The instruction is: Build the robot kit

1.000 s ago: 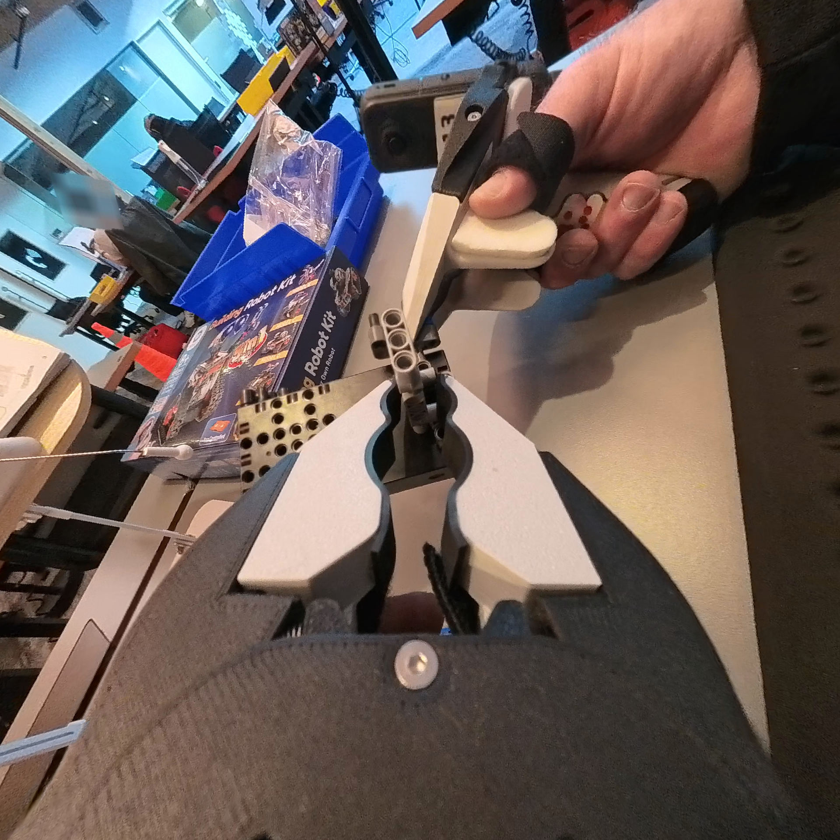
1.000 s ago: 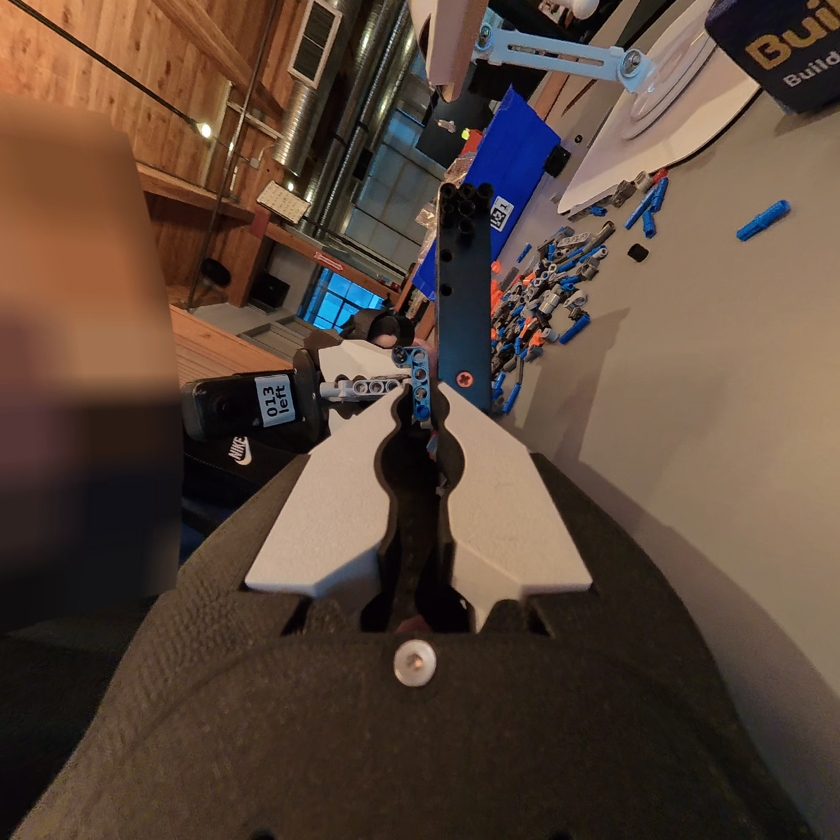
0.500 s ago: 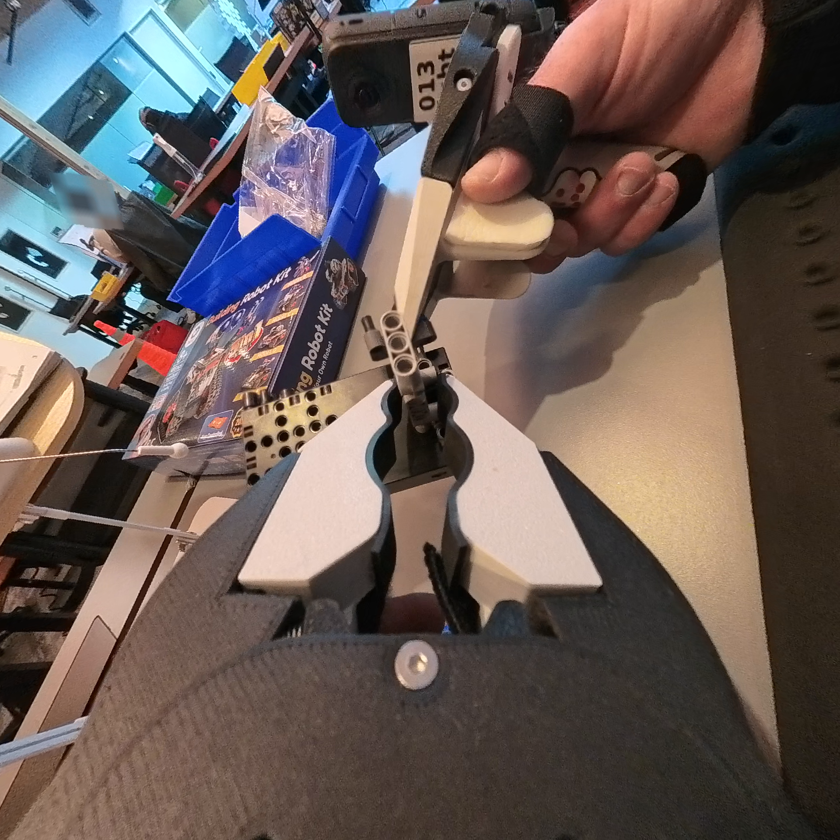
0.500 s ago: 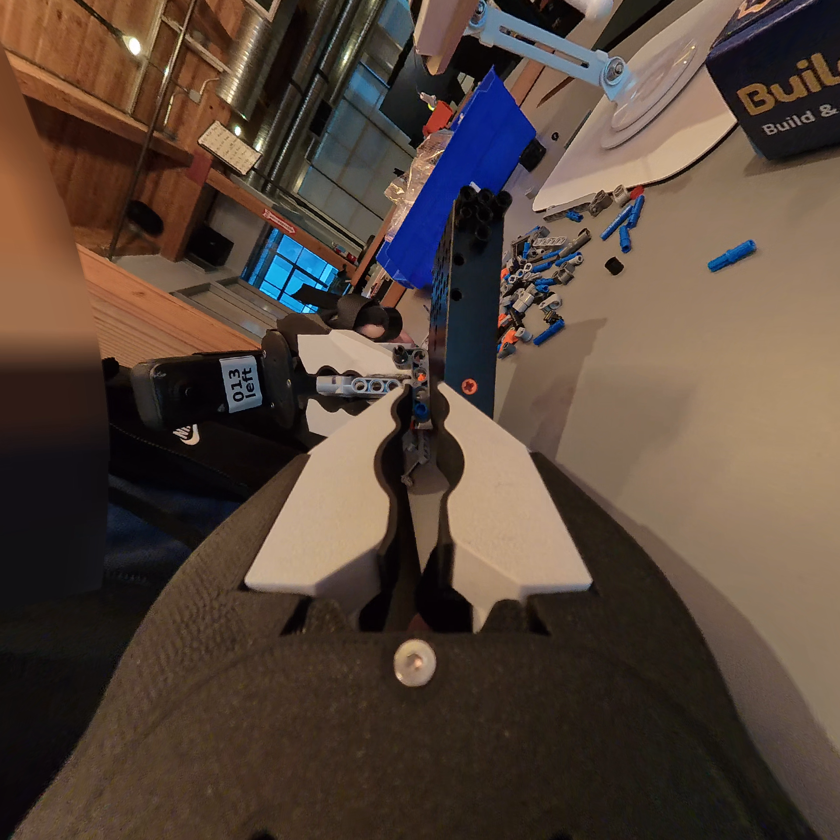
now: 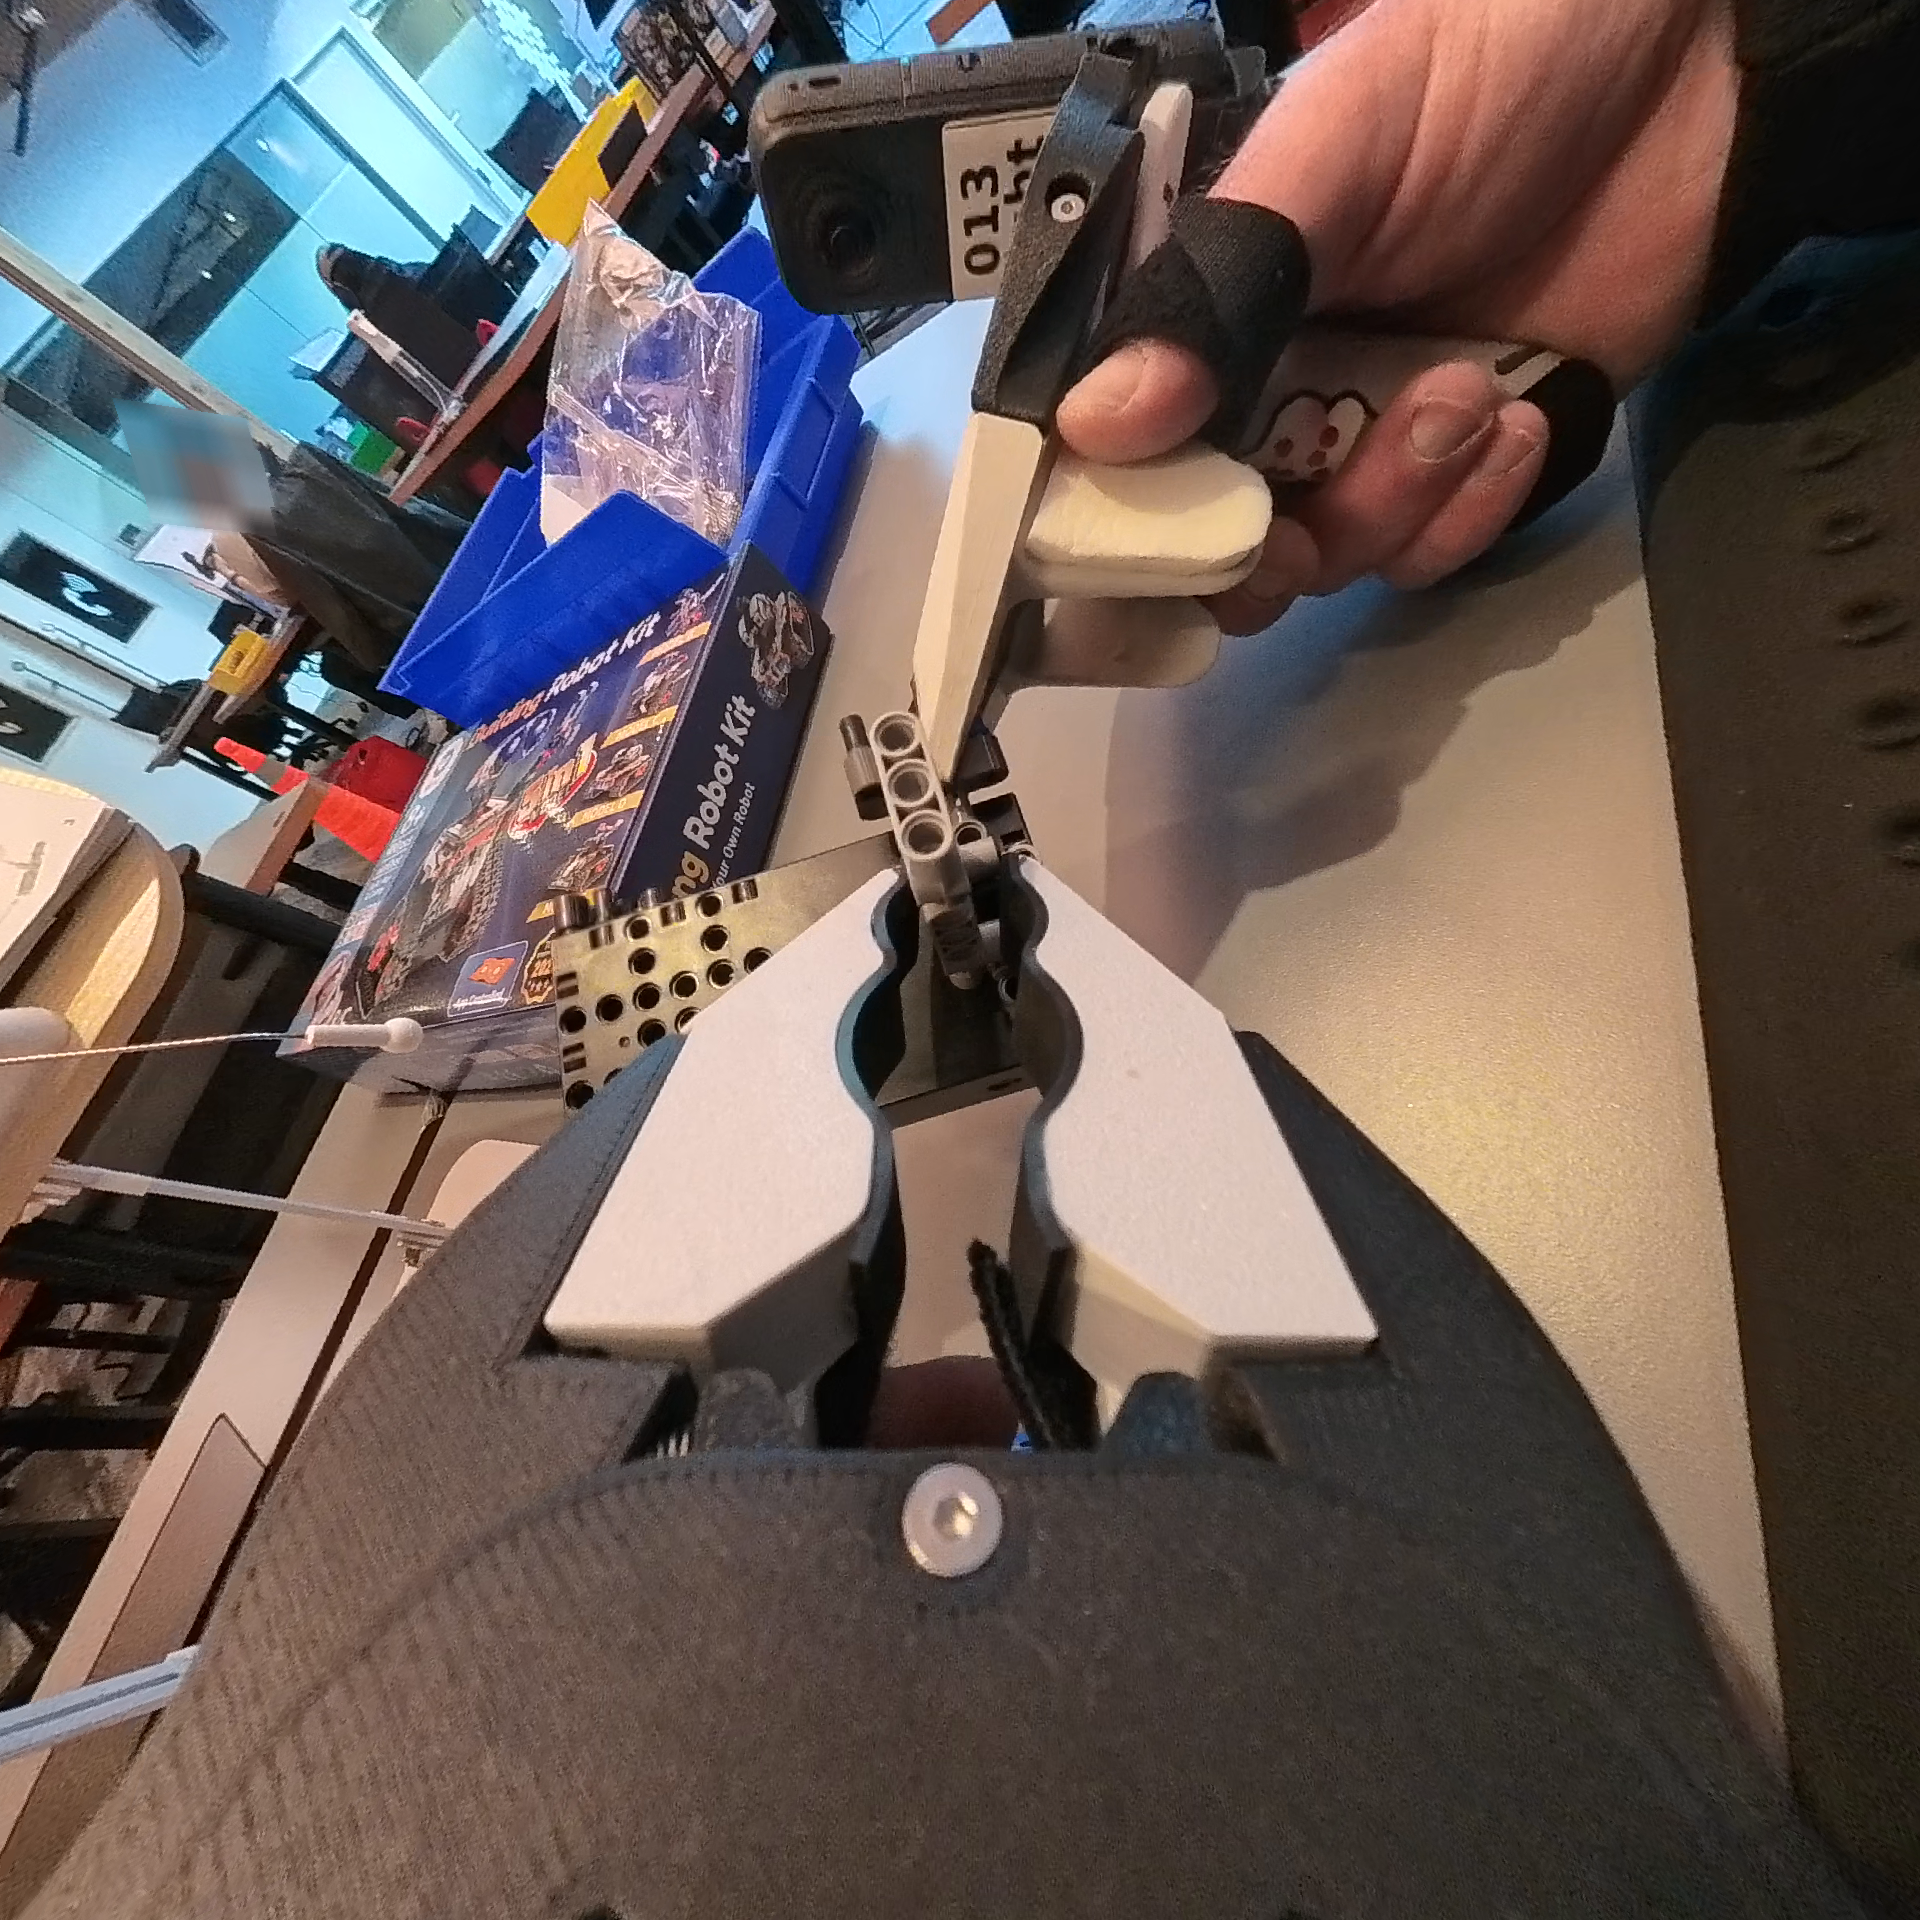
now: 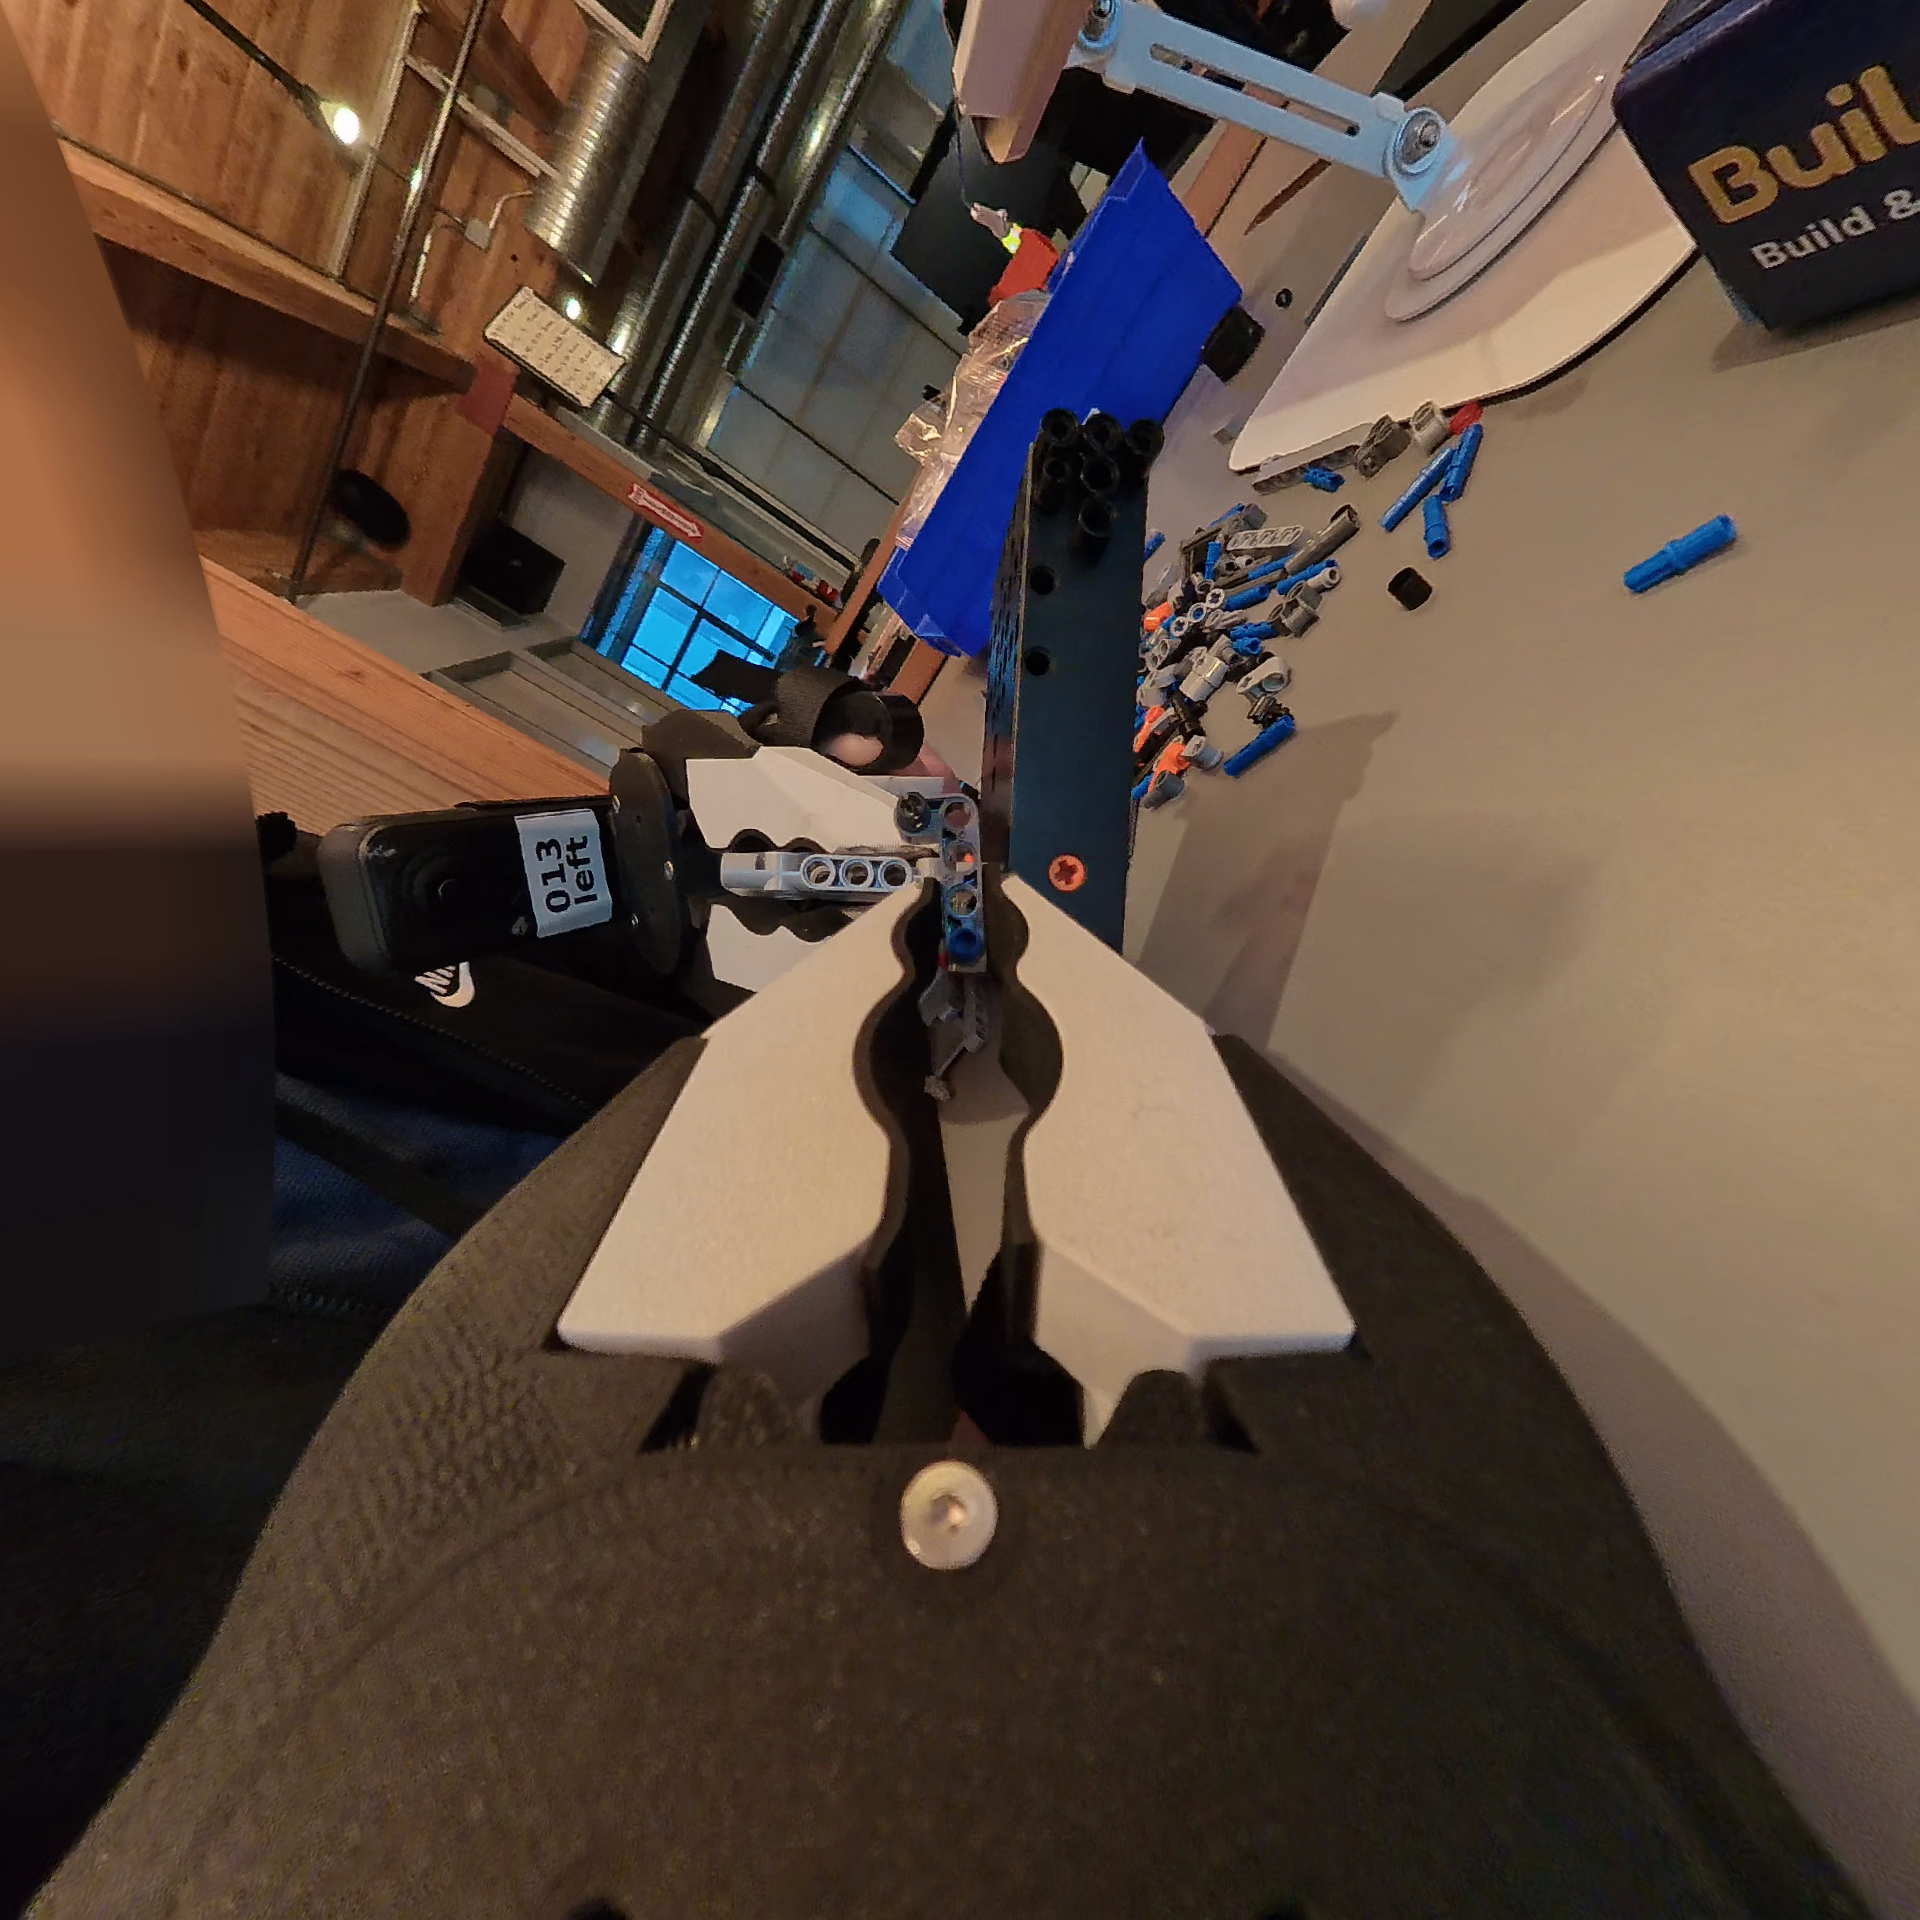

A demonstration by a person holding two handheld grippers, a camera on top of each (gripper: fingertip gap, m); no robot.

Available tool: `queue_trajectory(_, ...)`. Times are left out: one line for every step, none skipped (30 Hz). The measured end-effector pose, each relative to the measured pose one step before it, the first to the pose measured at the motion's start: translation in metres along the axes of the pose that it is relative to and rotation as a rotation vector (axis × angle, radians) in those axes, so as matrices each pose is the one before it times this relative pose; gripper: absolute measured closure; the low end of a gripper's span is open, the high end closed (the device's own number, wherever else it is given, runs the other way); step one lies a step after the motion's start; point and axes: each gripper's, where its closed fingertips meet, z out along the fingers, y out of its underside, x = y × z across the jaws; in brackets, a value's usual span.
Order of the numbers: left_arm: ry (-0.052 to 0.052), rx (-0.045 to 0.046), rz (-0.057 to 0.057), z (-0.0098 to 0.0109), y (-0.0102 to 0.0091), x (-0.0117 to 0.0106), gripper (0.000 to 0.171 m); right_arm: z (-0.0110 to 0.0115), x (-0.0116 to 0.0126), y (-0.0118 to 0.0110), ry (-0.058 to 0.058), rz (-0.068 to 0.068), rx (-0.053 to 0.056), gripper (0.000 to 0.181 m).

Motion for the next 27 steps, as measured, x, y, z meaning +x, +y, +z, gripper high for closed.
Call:
queue_trajectory(-0.0005, 0.00197, -0.001, -0.00017, -0.00047, -0.00008, 0.158, -0.00019, -0.00004, -0.00013, -0.0033, 0.0027, 0.0022, 0.175)
queue_trajectory(-0.0001, -0.00146, 0.0001, -0.00003, 0.00011, 0.00005, 0.158, -0.00006, 0.00054, 0.00019, 0.003, -0.0006, 0.0005, 0.175)
queue_trajectory(-0.0009, -0.00133, 0.0012, 0.00025, 0.00045, -0.00008, 0.158, -0.00013, 0.0002, 0.00008, 0.0025, -0.0022, 0.0002, 0.175)
queue_trajectory(0.001, 0.00148, -0.0015, 0.00003, -0.00011, 0.00016, 0.158, -0.00018, -0.00025, 0.00002, -0.0025, 0.0004, 0.0012, 0.175)
queue_trajectory(0.0008, 0.0011, -0.0004, -0.00005, -0.00043, 0.00005, 0.158, -0.0001, 0.00018, -0.00011, -0.0016, 0.0028, 0.0009, 0.175)
queue_trajectory(-0.0011, -0.0018, 0.002, 0.00007, 0.00015, 0.00006, 0.158, -0.00025, 0.0015, 0.00006, 0.0079, -0.0005, 0.0009, 0.175)
queue_trajectory(-0.0005, 0.00133, 0.0013, -0.00007, -0.00008, -0.00002, 0.158, -0.00059, 0.00119, 0.00018, 0.0048, 0.0002, 0.0011, 0.175)
queue_trajectory(0.0004, 0.00101, -0.0023, -0.0002, -0.00022, -0.00003, 0.158, -0.00031, -0.00071, -0.0004, -0.0098, 0.0081, 0.0054, 0.176)
queue_trajectory(-0.0004, 0.00215, 0.0001, -0.0002, -0.00057, -0.0002, 0.158, 0.00021, -0.0002, 0.00049, -0.0027, 0.0014, -0.0002, 0.175)
queue_trajectory(0.0005, -0.00235, 0.0018, 0.0001, 0.00014, 0.00037, 0.158, 0.00012, 0.00035, 0.0002, 0.003, 0.0, 0.0006, 0.175)
queue_trajectory(-0.0014, -0.00015, 0.0049, 0.00014, 0.00002, 0.00023, 0.158, 0.00002, -0.00122, -0.00057, -0.0083, 0.0051, 0.0034, 0.175)
queue_trajectory(0.0008, 0.00032, 0.0007, 0.00005, -0.00025, 0.00031, 0.158, 0.00019, -0.00104, -0.00052, -0.0112, 0.0118, 0.0045, 0.176)
queue_trajectory(0.0015, -0.0008, 0.0004, 0.00016, -0.00018, 0.00041, 0.158, 0.00027, 0.00053, -0.00048, -0.0018, 0.0072, 0.005, 0.175)
queue_trajectory(-0.0004, -0.00444, 0.0052, 0.00046, 0.00075, 0.00047, 0.158, 0.00034, 0.00055, 0.00037, 0.0016, 0.0041, -0.0001, 0.175)
queue_trajectory(-0.002, -0.00297, 0.0053, 0.00031, 0.00072, 0.00019, 0.158, 0.0004, 0.0002, 0.00065, 0.0018, 0.0023, -0.0032, 0.175)
queue_trajectory(0.0003, -0.00032, -0.0015, 0.00015, 0.00019, 0.00004, 0.159, -0.00011, 0.00038, 0.00026, 0.0043, -0.0018, -0.0008, 0.175)
queue_trajectory(-0.0001, -0.00064, -0.0011, 0.00025, 0.00002, -0.00003, 0.159, 0.00004, 0.00039, -0.00007, 0.0023, -0.0011, 0.0019, 0.176)
queue_trajectory(-0.0003, -0.00189, 0.0031, 0.00028, 0.00039, 0.00017, 0.159, -0.0001, 0.0006, 0.0003, 0.0029, -0.0004, -0.0014, 0.175)
queue_trajectory(-0.0001, -0.00103, 0.0001, 0.00021, 0.00024, 0.00037, 0.159, -0.00013, 0.00045, 0.00029, 0.0039, -0.0033, -0.0024, 0.175)
queue_trajectory(0.0004, -0.0019, 0.0003, 0.00023, 0.0003, 0.00027, 0.159, 0.00018, 0.00091, 0.00031, 0.0092, -0.0057, -0.0015, 0.175)
queue_trajectory(-0.0001, -0.00338, 0.0024, 0.00035, 0.00073, 0.00015, 0.159, 0.00041, 0.00096, 0.00033, 0.0069, 0.0, -0.0011, 0.175)
queue_trajectory(-0.0014, -0.00174, 0.0058, 0.00013, 0.00066, 0.00025, 0.159, 0.0001, 0.00064, 0.00031, -0.0004, 0.0063, -0.0018, 0.175)
queue_trajectory(0.002, -0.00187, 0.001, 0.00037, 0.00033, 0.00065, 0.159, -0.00021, 0.00057, 0.00049, 0.0008, 0.0007, -0.0039, 0.175)
queue_trajectory(0.0051, -0.00111, -0.0052, 0.00042, 0.00056, 0.00063, 0.159, -0.00011, 0.00056, 0.00036, 0.0062, -0.007, -0.0043, 0.175)
queue_trajectory(0.0032, 0.0014, -0.0054, 0.00012, 0.0004, 0.00026, 0.159, 0.0001, 0.00015, -0.00018, 0.008, -0.0102, 0.0001, 0.175)
queue_trajectory(0.003, 0.00145, -0.004, 0.00019, 0.0003, 0.0002, 0.159, 0.00013, -0.00006, -0.00013, 0.0032, -0.0043, 0.0006, 0.175)
queue_trajectory(0.0019, 0.00131, -0.0041, 0.00016, 0.00002, 0.00009, 0.158, 0.00008, 0.00005, 0.00009, -0.0026, 0.0043, -0.0007, 0.175)
